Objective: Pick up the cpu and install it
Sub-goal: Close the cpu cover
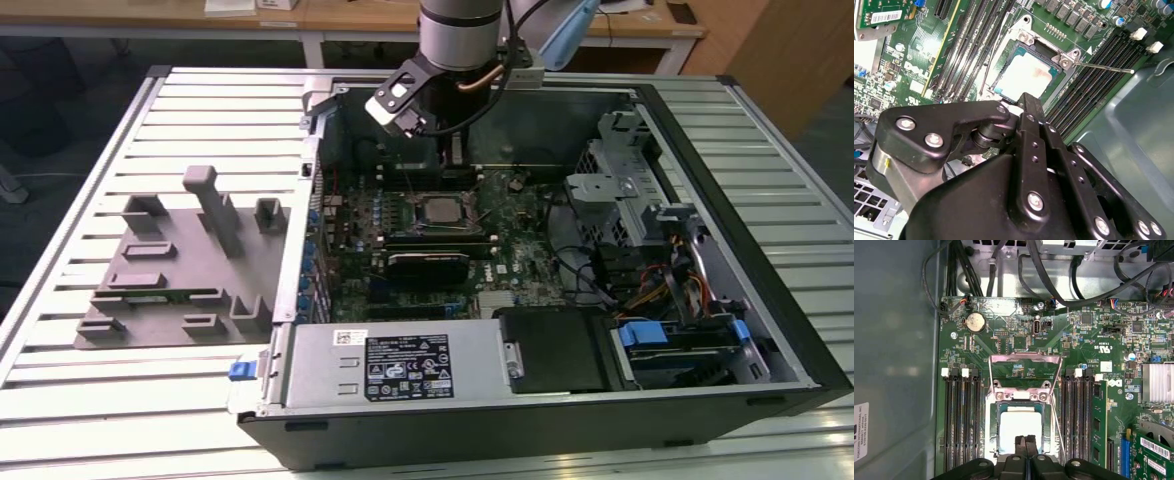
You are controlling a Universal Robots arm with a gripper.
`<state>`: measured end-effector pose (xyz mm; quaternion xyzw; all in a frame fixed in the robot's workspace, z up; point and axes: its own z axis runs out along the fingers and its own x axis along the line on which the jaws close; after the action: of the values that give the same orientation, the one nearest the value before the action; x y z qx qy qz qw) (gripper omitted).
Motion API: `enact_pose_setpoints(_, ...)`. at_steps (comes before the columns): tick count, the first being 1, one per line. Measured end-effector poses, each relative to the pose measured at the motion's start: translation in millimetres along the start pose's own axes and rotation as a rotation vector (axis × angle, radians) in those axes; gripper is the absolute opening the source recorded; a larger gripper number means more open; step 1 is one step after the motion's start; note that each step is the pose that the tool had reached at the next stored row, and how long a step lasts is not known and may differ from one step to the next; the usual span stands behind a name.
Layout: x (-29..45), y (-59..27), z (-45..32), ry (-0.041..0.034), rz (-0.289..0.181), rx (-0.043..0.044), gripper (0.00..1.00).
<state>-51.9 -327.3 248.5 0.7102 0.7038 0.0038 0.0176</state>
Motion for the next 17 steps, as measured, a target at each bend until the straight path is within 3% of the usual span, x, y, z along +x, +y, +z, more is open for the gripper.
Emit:
enact_pose_setpoints(6,-0.1,0.1,-3.2,-0.0002,0.0,0.0001,0.11)
enact_pose_setpoints(17,-0.3,0.5,-16.2,-0.0001,0.0,0.0,0.11)
